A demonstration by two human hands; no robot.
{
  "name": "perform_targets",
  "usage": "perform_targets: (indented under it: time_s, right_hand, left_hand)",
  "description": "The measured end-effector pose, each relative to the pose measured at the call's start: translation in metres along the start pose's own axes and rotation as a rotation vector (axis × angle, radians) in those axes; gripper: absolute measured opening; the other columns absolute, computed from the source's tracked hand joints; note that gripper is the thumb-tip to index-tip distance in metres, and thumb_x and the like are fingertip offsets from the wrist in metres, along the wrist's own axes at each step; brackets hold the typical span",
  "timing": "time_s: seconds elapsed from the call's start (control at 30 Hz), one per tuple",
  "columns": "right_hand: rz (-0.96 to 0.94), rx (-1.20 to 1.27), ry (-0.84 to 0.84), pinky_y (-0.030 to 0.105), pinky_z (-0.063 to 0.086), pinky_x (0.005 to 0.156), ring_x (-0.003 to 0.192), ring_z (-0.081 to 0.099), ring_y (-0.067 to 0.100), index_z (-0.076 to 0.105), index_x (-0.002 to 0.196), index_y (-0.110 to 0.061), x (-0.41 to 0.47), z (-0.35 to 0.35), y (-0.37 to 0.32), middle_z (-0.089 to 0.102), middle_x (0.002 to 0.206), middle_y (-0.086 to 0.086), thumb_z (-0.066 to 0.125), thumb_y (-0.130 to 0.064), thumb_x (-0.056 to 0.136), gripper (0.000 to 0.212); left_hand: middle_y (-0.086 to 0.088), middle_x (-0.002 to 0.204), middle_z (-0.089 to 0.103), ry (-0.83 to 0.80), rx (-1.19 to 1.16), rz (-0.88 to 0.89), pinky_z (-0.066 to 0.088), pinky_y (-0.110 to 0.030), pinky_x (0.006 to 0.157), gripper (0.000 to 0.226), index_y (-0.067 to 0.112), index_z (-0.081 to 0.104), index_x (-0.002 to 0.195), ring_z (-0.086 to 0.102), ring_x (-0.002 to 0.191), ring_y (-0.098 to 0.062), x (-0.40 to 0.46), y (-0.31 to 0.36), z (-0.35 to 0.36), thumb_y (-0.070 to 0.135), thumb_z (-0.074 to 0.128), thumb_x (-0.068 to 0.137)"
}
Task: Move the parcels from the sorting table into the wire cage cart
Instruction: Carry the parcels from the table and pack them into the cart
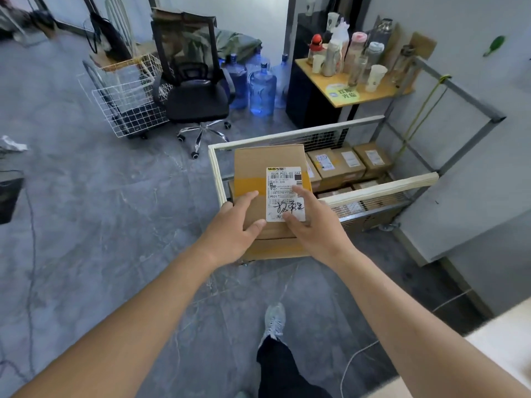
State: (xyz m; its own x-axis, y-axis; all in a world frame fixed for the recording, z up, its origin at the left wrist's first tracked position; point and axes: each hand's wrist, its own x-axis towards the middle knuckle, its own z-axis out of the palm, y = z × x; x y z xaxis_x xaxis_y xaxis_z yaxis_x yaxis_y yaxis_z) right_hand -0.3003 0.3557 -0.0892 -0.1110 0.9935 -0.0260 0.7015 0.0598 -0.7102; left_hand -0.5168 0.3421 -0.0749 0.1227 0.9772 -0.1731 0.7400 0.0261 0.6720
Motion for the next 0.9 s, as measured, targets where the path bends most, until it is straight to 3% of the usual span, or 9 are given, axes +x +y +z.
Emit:
perform_targets:
  time_s: [0.2, 0.37, 0.53, 0.7, 0.9]
  right_hand:
    - [-0.011, 0.029, -0.072, 0.032, 0.046, 0.087, 0.102, 0.057, 0.012, 0.027, 0.155, -0.048, 0.1, 0.005, 0.017, 0.055, 0.133, 0.002, 0.059, -0.051, 0.1, 0.064]
    - [-0.06, 0.007, -0.126, 0.023, 0.044, 0.072, 0.079, 0.058, 0.001, 0.028, 0.155, -0.047, 0.174, 0.005, 0.029, 0.059, 0.133, 0.001, 0.06, -0.053, 0.099, 0.065]
    - [-0.036, 0.022, -0.203, 0.036, 0.057, 0.084, 0.063, 0.063, -0.001, 0.026, 0.154, -0.05, 0.234, 0.01, 0.04, 0.057, 0.141, -0.003, 0.06, -0.056, 0.097, 0.067]
    - [-0.003, 0.014, -0.253, 0.039, 0.055, 0.092, 0.074, 0.063, 0.003, 0.028, 0.155, -0.047, 0.284, 0.025, 0.05, 0.053, 0.144, -0.002, 0.062, -0.055, 0.097, 0.067]
    - [0.078, 0.021, -0.313, 0.027, 0.049, 0.07, 0.064, 0.062, 0.007, 0.029, 0.153, -0.048, 0.345, 0.069, 0.064, 0.06, 0.137, 0.0, 0.061, -0.055, 0.096, 0.066]
  left_hand:
    - [-0.004, 0.132, 0.047, 0.016, 0.004, -0.076, 0.048, -0.043, 0.104, 0.064, 0.046, 0.025, 0.156, 0.054, 0.116, -0.023, 0.091, -0.012, -0.007, 0.049, 0.057, 0.101]
    - [-0.006, 0.136, 0.049, 0.019, -0.005, -0.134, 0.047, -0.047, 0.107, 0.067, 0.044, 0.023, 0.158, 0.055, 0.12, -0.025, 0.154, -0.015, -0.014, 0.048, 0.059, 0.101]
    - [-0.007, 0.14, 0.048, 0.005, -0.01, -0.184, 0.043, -0.047, 0.111, 0.067, 0.048, 0.022, 0.158, 0.053, 0.124, -0.024, 0.207, -0.026, -0.02, 0.052, 0.057, 0.1]
    - [-0.006, 0.14, 0.043, -0.043, -0.03, -0.24, 0.042, -0.049, 0.113, 0.068, 0.045, 0.024, 0.158, 0.05, 0.129, -0.026, 0.259, -0.045, -0.024, 0.05, 0.059, 0.1]
    - [-0.005, 0.141, 0.038, -0.123, -0.041, -0.292, 0.044, -0.044, 0.111, 0.069, 0.044, 0.023, 0.158, 0.05, 0.126, -0.024, 0.323, -0.088, -0.026, 0.051, 0.059, 0.1]
